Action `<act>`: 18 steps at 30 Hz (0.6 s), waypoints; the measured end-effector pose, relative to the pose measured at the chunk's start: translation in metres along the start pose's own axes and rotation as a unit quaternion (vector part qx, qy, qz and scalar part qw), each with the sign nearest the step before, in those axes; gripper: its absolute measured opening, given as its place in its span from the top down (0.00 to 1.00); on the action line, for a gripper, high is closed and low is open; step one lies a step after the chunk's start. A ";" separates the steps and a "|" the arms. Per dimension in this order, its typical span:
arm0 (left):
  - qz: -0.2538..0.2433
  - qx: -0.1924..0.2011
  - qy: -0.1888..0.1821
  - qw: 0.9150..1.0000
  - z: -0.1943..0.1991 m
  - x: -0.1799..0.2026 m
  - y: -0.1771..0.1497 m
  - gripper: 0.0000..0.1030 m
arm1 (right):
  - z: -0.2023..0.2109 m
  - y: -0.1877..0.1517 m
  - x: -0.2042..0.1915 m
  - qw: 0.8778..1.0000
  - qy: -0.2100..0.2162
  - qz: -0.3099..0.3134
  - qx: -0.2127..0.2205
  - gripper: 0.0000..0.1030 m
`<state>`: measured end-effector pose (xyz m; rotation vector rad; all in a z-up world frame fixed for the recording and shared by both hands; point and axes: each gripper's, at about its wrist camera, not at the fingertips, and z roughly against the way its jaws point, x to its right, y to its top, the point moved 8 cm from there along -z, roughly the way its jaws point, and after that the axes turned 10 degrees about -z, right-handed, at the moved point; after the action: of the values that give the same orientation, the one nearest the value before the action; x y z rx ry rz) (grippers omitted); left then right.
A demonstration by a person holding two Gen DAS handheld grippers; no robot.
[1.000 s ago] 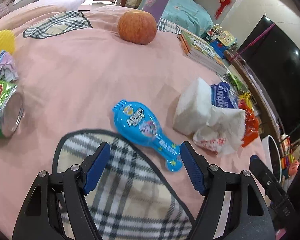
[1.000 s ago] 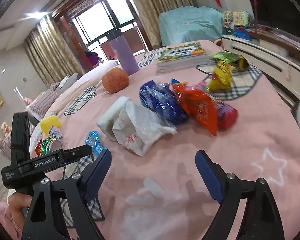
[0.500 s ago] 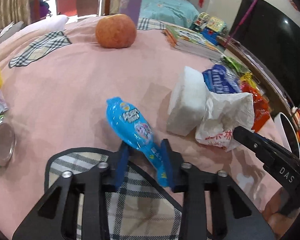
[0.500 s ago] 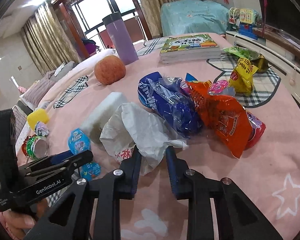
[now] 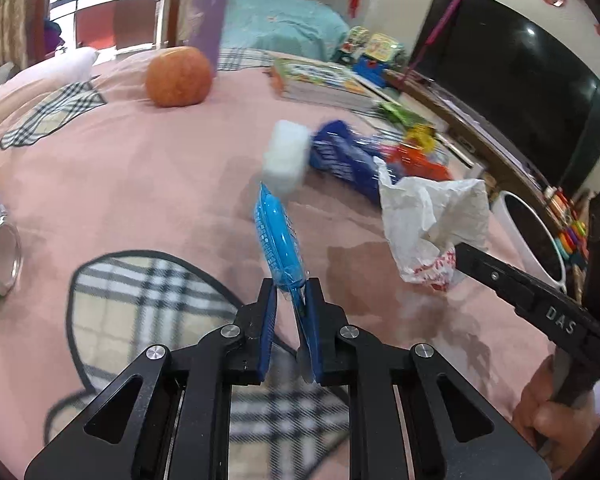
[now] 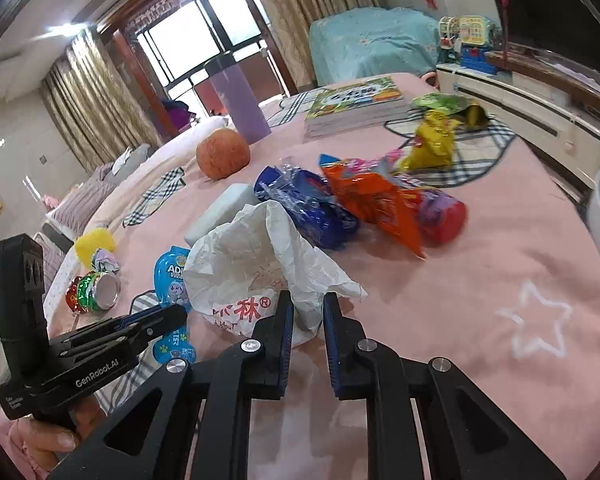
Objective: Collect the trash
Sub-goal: 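Carry the blue toy and white tissue over the black trash bin with both tools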
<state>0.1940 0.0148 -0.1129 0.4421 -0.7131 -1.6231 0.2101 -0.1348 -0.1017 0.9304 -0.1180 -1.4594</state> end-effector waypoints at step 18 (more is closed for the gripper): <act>-0.088 0.006 -0.069 0.994 0.004 0.107 0.007 0.87 | 0.084 -0.008 0.077 0.994 -0.048 -0.073 0.063 0.86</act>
<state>0.1773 -0.0890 -0.0941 0.4136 -0.8051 -1.8295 0.1672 -0.2393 -0.0858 0.9872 -0.2179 -1.6481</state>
